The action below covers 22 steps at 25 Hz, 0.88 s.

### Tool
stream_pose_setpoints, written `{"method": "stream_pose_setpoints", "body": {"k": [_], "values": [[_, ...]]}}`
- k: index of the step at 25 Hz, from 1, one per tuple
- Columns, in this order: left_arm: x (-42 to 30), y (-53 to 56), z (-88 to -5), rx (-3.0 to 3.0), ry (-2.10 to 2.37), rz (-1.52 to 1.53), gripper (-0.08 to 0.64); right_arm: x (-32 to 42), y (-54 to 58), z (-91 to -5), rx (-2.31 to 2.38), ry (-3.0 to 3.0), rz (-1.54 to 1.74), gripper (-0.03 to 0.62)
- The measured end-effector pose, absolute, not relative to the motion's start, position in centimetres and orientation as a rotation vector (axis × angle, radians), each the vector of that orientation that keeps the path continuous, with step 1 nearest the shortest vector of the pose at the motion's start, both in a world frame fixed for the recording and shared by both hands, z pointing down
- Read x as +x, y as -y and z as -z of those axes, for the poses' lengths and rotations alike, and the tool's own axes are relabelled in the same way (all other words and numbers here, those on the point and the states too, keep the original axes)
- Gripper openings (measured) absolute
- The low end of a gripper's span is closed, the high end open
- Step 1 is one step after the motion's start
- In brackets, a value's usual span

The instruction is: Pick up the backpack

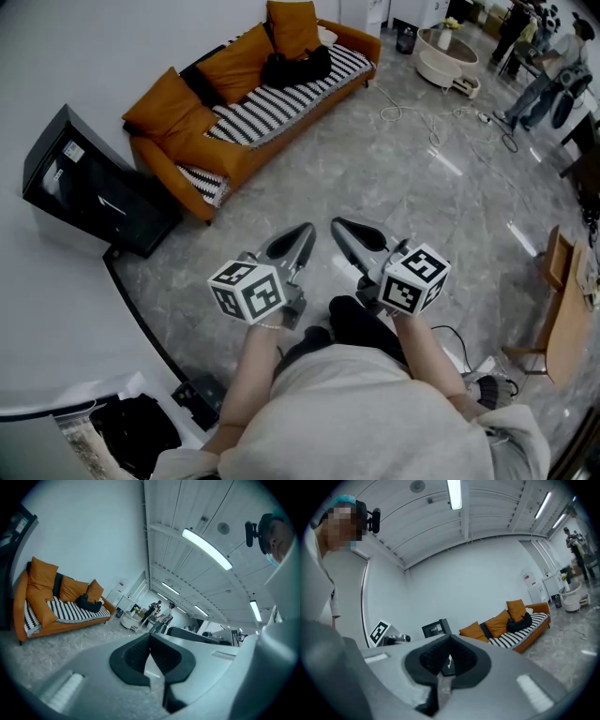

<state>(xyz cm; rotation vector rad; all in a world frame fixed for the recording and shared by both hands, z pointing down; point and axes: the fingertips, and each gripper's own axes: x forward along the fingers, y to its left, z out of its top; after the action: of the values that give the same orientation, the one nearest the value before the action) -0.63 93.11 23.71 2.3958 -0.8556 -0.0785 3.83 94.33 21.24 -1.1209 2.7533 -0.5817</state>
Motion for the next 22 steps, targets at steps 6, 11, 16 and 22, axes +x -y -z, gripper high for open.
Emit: {"method": "stream_pose_setpoints", "body": {"k": [6, 11, 16, 22], "values": [[-1.4, -89.1, -24.8, 2.364, 0.863, 0.097, 0.004, 3.3, -90.6, -21.9, -1.105, -2.773, 0.579, 0.003], [-0.7, -82.9, -25.4, 2.363, 0.881, 0.106, 0.005, 3.6, -84.5, -23.7, -1.125, -2.893, 0.462, 0.003], [1.7, -75.0, -25.6, 2.356, 0.91, 0.089, 0.004, 6.1, -76.0, -22.3, -1.103, -2.873, 0.428, 0.003], [3.9, -66.8, -24.6, 2.344, 0.976, 0.106, 0.004, 9.4, -67.1, -20.4, -1.073, -2.838, 0.413, 0.003]]}}
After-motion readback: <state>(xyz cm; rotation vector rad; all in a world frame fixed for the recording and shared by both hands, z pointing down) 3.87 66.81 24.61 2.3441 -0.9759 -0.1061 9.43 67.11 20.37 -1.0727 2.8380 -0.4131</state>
